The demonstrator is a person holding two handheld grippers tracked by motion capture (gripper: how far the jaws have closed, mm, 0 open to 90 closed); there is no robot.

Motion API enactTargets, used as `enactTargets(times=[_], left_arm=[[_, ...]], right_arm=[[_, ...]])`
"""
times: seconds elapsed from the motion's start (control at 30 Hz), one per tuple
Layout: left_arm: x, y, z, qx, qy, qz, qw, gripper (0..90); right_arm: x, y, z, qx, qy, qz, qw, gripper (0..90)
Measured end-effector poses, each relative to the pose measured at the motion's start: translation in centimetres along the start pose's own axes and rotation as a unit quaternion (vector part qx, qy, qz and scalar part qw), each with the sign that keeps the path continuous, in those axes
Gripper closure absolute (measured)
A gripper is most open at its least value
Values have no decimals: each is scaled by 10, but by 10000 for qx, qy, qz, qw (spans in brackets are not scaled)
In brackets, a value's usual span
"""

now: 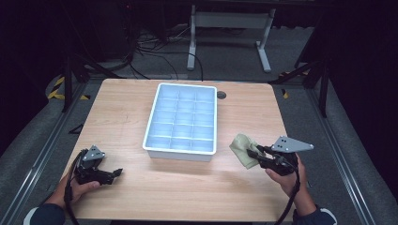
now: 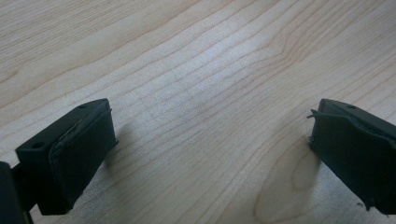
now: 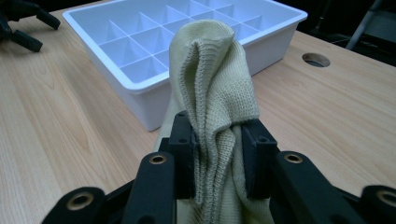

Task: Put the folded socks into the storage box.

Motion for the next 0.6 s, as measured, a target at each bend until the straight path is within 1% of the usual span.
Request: enactTargets(times=[0.17,0.23,0.27,0.3,0.33,0.4,0.43,0.5,0.6], left_arm=[[0,0,0,-6,-1,2,10000,4],[0,0,0,1,-1,7,10000,4],[0,0,0,1,-1,7,10000,4],[0,0,0,5,0,6,10000,4],[0,0,0,-3,0,3,10000,4],[0,0,0,-2,0,0,10000,4],[0,0,0,-2,0,0,10000,4],[0,0,0,0,0,0,10000,4],[0,0,0,-2,0,1,10000,4]], right_arm=[[2,13,2,-59,-35,13,10000,702],[6,20,1,-186,-29,-41,9998,703],[6,20,1,-186,-29,-41,9998,703],[9,26,-1,-274,-7,-44,9996,704],[9,26,-1,-274,-7,-44,9996,704],[14,35,-4,-349,47,-34,9994,705],[14,35,-4,-349,47,-34,9994,705],[18,40,-5,-436,35,-58,9990,706],[23,48,-7,-474,39,-42,9989,705]])
Point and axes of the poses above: each handheld gripper's, and its own axes: x roughly forward along the jaws, y roughly out of its top, z roughly to its right, the point moved 7 cm from there along x, roughly forward along the jaws, and after that the axes turned 6 degrees about -x, right-handed, at the moved point
